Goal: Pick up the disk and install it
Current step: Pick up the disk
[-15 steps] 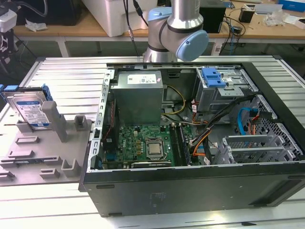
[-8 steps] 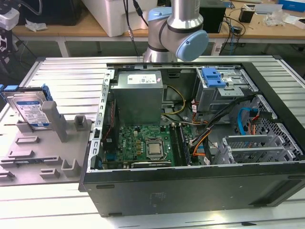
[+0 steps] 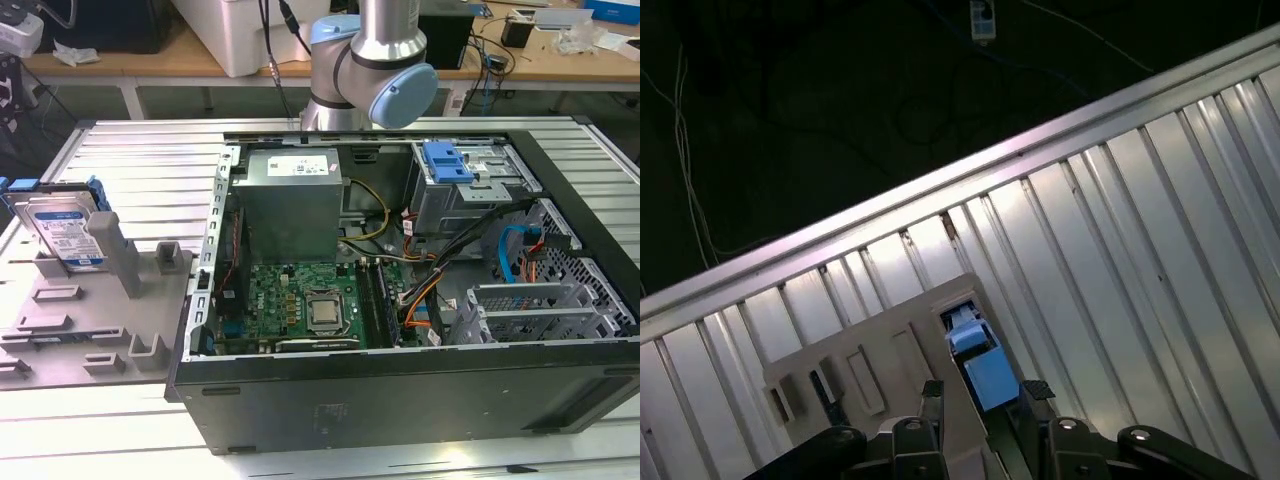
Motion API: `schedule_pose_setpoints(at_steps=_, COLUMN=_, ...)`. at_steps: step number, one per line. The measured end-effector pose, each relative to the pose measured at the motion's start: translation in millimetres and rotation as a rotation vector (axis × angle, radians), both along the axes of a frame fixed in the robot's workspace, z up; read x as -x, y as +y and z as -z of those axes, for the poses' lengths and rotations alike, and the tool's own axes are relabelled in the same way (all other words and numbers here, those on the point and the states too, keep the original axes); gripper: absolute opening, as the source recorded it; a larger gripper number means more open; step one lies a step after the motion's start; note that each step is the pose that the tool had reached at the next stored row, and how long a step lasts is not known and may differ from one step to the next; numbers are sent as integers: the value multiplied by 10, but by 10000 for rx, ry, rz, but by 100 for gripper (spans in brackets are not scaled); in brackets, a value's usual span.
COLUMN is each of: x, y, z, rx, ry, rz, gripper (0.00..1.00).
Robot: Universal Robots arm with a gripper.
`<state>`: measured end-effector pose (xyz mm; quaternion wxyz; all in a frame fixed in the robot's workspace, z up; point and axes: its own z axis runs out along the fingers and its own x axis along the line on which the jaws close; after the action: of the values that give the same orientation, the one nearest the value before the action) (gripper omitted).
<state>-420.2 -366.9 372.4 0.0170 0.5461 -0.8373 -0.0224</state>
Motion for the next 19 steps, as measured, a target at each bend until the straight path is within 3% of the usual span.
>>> schedule_pose_setpoints(at_steps=6, x=0, y=0, z=0, rx=14, ry=-51, rz=-87, gripper=43)
schedule_pose_setpoints(at_steps=14, x=0, y=0, z=2, rx=11, ry=-164, rz=-1575, gripper=43)
schedule_pose_setpoints(at_steps=16, x=0, y=0, z=4, rx=15, ry=-242, rz=-1847, gripper=43)
schedule_pose_setpoints(at_steps=17, x=0, y=0, z=6, rx=21, ry=-334, rz=-2082, gripper=43)
schedule_pose_setpoints(at_steps=19, x=0, y=0, z=8, rx=26, ry=-432, rz=-2365, gripper=43)
